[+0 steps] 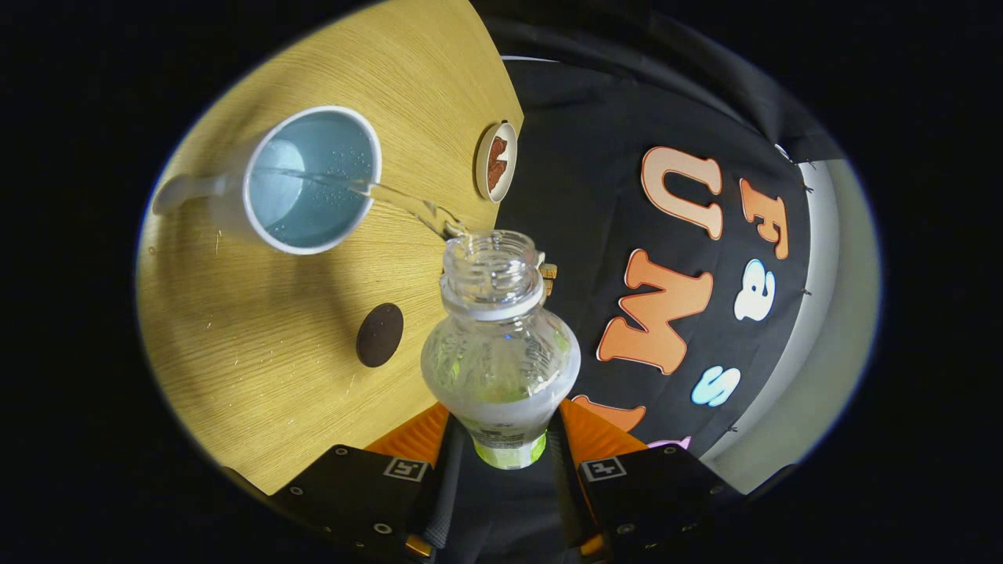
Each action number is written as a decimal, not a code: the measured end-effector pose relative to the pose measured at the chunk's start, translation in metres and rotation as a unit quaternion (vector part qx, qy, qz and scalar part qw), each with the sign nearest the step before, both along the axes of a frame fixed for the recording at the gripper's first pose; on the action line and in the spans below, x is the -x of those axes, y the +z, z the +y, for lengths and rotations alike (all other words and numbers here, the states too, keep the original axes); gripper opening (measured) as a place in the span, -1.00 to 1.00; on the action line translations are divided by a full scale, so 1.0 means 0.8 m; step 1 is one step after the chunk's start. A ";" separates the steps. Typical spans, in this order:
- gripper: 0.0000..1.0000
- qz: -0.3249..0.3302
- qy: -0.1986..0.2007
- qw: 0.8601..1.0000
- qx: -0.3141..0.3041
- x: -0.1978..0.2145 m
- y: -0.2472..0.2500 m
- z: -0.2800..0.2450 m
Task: Take the bottle from table, then pour the juice into the cup, finally place the bottle on the coaster
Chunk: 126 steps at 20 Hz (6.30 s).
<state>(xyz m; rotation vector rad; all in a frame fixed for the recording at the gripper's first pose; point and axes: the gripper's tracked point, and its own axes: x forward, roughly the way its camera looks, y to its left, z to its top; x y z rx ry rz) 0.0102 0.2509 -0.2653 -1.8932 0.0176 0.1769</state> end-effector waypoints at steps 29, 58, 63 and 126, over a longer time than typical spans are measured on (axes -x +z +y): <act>0.12 0.000 0.047 0.996 0.077 -0.002 0.004 0.020; 0.12 -0.027 0.075 0.986 0.148 -0.004 0.021 0.037; 0.12 -0.034 0.077 0.984 0.160 -0.004 0.027 0.039; 0.13 0.221 -0.194 0.775 -0.559 -0.109 -0.014 -0.043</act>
